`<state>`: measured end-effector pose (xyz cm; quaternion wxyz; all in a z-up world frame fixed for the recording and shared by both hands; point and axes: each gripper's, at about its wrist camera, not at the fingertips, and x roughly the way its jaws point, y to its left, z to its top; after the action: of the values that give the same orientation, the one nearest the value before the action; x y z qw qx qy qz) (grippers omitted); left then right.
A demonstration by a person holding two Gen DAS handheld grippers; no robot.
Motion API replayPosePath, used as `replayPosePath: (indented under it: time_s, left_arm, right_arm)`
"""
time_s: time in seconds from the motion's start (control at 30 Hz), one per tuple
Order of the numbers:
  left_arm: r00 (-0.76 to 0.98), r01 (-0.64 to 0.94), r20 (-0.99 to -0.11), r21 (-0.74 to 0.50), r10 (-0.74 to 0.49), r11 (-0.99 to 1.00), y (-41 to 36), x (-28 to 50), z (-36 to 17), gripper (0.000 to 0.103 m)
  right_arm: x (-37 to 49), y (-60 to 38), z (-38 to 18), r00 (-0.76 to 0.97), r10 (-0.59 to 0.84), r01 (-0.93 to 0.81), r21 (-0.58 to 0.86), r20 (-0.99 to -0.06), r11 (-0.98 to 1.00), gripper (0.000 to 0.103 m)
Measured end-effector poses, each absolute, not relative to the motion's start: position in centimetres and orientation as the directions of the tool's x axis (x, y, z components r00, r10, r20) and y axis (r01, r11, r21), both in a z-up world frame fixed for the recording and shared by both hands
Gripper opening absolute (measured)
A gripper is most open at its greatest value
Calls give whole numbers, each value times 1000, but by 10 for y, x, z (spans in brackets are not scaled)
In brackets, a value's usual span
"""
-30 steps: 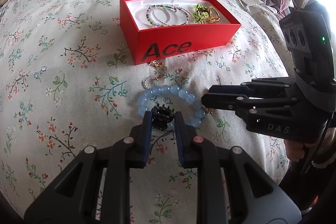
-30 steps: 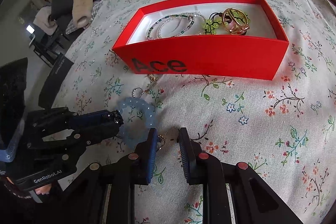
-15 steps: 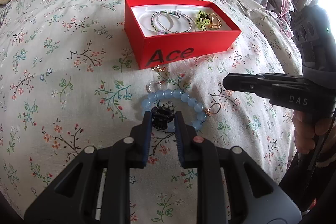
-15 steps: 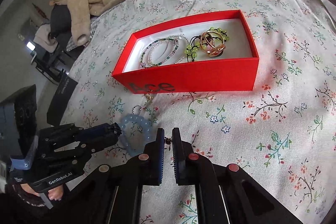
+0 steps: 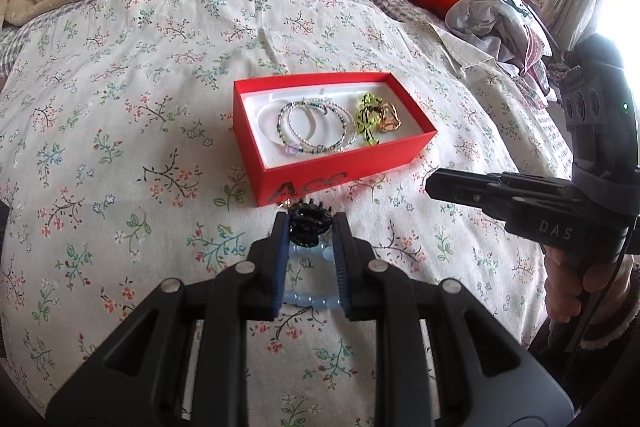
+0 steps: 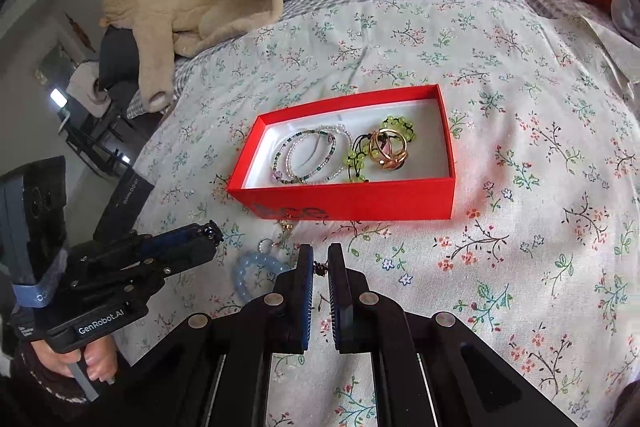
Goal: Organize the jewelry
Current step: 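Carry the black-flower bead bracelet with the left tool over the box while the right carries the earring, then open both tools over the red box to release bracelet and earring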
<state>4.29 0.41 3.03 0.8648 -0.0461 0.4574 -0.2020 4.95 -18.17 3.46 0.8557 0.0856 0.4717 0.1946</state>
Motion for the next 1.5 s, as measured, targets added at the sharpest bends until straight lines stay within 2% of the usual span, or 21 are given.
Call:
replayPosePath:
  time_s: [0.37,1.1,1.27,1.5]
  left_arm:
    - [571,255,-723,-294,-388,921,-8,70,46,23]
    - [583,220,-746,-236,-321,947,-33,112,14,24]
    - [598,212,-742,-216,-301,953,-30,111,20,42]
    - [608,182,-751,-182,-256,966,-17,106,25,53]
  right_arm:
    - [68,-200,66,608,301,-189,234,-734,954,7]
    - [107,-204,38,585,221,-150,164,-780,975,8]
    - [108,-203,36,578,222,-155,161,-785,975,8]
    - [111,-203,36,577,222,-155,161,-786,975,8]
